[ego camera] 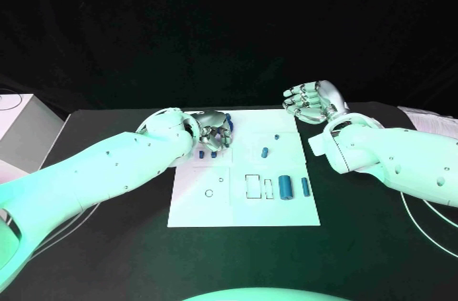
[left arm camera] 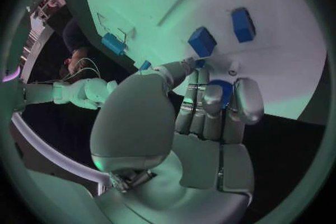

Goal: Assemble the parts on the task board

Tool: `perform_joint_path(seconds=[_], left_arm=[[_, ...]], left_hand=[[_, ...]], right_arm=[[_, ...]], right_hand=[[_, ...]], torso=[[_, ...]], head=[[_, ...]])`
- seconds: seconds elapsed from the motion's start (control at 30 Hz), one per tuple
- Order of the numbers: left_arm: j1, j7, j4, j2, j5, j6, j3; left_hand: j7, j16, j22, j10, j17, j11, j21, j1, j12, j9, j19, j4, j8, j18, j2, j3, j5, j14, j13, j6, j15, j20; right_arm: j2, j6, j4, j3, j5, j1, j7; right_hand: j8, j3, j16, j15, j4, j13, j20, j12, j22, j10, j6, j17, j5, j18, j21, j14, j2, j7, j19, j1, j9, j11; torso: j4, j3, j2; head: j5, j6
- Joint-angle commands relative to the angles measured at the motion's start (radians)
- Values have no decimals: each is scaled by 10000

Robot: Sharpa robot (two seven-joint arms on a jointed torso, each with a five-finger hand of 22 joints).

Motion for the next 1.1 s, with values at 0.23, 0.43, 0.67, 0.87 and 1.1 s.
perform_joint_path(seconds=[0.23,0.43,0.67,0.87,1.1], left_arm=[[35,-232,-358,231,-326,20,-153],[41,-202,-457,300,-330,-195,-211],[47,-201,-544,330,-329,-516,-236],[48,-204,-563,307,-329,-803,-243],[47,-76,-515,231,-328,-1070,-249]], left_hand=[[14,100,124,216,174,-46,141,187,2,-20,82,-54,54,44,84,102,22,126,41,14,-101,-78],[37,124,196,300,237,-81,212,251,12,-17,144,-84,69,25,197,157,23,180,64,35,-133,-109],[54,224,426,601,616,-181,435,268,45,-34,350,-118,31,-39,278,167,21,485,112,-55,-219,-180],[67,225,395,581,618,-169,410,237,-64,-70,329,-127,-50,-31,247,160,21,517,97,-229,-229,-209],[89,198,341,436,547,-107,360,154,-200,-112,286,-102,-148,-19,193,129,19,491,87,-469,-186,-194]], right_arm=[[18,89,35,5,-78,1,80],[19,87,39,6,-78,1,84],[15,88,44,6,-78,1,86],[10,91,46,7,-73,1,91],[1,95,40,7,-70,1,92]], right_hand=[[-60,-15,-58,2,-43,-11,16,-38,-15,0,79,-11,-69,36,11,84,35,-13,80,-107,-16,-69],[-60,-15,-58,2,-43,-11,16,-38,-15,0,79,-11,-69,36,11,84,35,-13,80,-107,-16,-69],[-62,-15,-58,3,-36,-11,17,-39,-21,1,81,-14,-69,36,10,86,42,-12,81,-120,-16,-68],[-62,-15,-58,3,-36,-11,17,-39,-21,1,81,-14,-69,36,10,86,42,-12,81,-120,-16,-68],[-62,-15,-58,3,-36,-11,17,-39,-21,1,81,-14,-69,36,10,86,42,-12,81,-120,-16,-68]], torso=[[-3,3,10],[0,4,3],[5,5,-7],[7,2,-9],[17,-8,-10]], head=[[-19,3],[-18,8],[-32,25],[-36,30],[-42,57]])
